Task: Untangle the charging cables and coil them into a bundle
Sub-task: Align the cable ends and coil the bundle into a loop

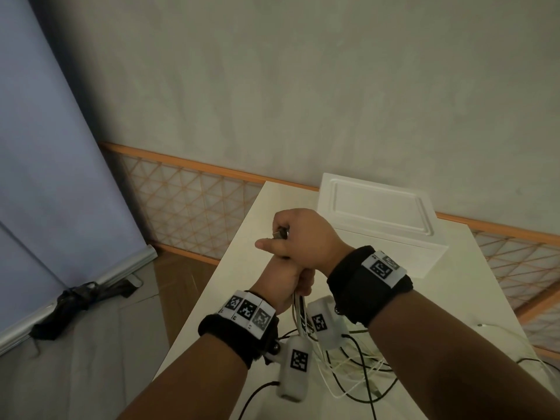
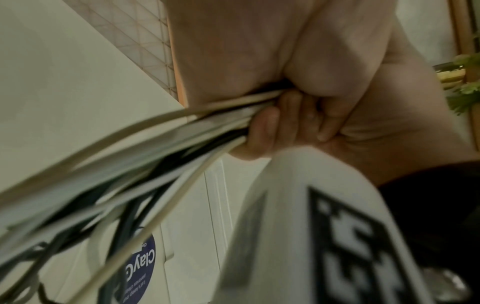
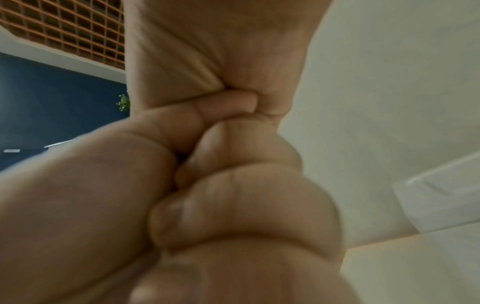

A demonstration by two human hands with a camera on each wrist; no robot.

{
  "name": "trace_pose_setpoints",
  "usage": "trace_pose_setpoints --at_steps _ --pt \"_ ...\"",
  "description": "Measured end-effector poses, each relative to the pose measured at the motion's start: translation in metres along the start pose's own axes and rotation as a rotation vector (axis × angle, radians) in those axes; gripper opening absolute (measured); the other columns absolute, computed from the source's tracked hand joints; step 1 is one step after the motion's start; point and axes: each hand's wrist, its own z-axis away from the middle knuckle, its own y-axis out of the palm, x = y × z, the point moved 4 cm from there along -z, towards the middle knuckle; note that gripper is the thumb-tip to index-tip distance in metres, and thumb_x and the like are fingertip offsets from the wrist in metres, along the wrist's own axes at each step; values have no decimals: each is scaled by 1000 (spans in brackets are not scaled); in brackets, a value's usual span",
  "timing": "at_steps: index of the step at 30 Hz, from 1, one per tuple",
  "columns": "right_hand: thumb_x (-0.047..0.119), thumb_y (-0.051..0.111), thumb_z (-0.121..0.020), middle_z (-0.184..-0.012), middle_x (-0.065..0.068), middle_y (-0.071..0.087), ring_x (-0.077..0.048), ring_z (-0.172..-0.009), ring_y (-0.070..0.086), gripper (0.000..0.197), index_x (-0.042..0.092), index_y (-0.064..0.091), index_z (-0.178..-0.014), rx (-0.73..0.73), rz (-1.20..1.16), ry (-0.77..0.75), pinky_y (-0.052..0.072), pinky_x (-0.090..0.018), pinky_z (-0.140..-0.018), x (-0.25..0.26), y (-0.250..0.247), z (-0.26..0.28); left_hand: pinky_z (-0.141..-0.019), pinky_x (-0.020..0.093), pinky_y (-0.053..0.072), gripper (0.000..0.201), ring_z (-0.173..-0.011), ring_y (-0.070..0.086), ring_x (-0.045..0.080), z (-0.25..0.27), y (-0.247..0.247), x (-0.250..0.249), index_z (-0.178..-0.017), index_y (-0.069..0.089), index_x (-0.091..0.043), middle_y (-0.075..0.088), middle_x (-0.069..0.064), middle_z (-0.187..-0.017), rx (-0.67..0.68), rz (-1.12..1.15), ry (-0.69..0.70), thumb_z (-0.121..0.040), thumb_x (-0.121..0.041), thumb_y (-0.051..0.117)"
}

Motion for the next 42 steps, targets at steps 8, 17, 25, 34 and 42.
trace_pose_setpoints --at_steps 8,17,25,34,42 --pt "50 50 -91 -127 4 62 -18 -115 56 40 24 66 -116 103 308 -310 44 -41 -95 7 4 3 -46 23 30 19 -41 32 11 -3 -6 4 -62 40 -12 38 -5 -42 -2 -144 -16 -80 -10 41" --pt "38 46 -96 -67 -1 50 -20 -63 50 42 8 61 -70 101 325 -281 45 -37 -63 5 7 9 -55 31 37 23 -47 42 16 -5 -6 12 -50 50 -12 45 -1 -44 44 -287 -6 -71 -17 41" --pt "47 77 -70 -117 14 44 -12 -105 52 83 21 34 -136 -61 -258 -24 46 -27 -88 -12 0 12 -42 19 23 37 -38 27 8 -2 -11 -2 -60 44 -17 32 -5 -43 -66 -70 25 -93 -2 38" --pt "27 58 -92 -75 7 66 -5 -67 62 18 10 61 -95 148 -530 323 53 -38 -78 -40 78 73 -35 17 20 40 -34 20 6 -20 -46 -6 -60 35 -20 22 -8 -43 -335 566 14 -98 -24 50" --pt "28 41 -100 -62 6 52 -14 -62 50 32 16 50 -72 119 -281 411 39 -27 -62 -54 61 89 -35 16 20 50 -33 19 8 -26 -51 18 -51 32 -21 20 -7 -45 -372 770 -29 -97 -32 50"
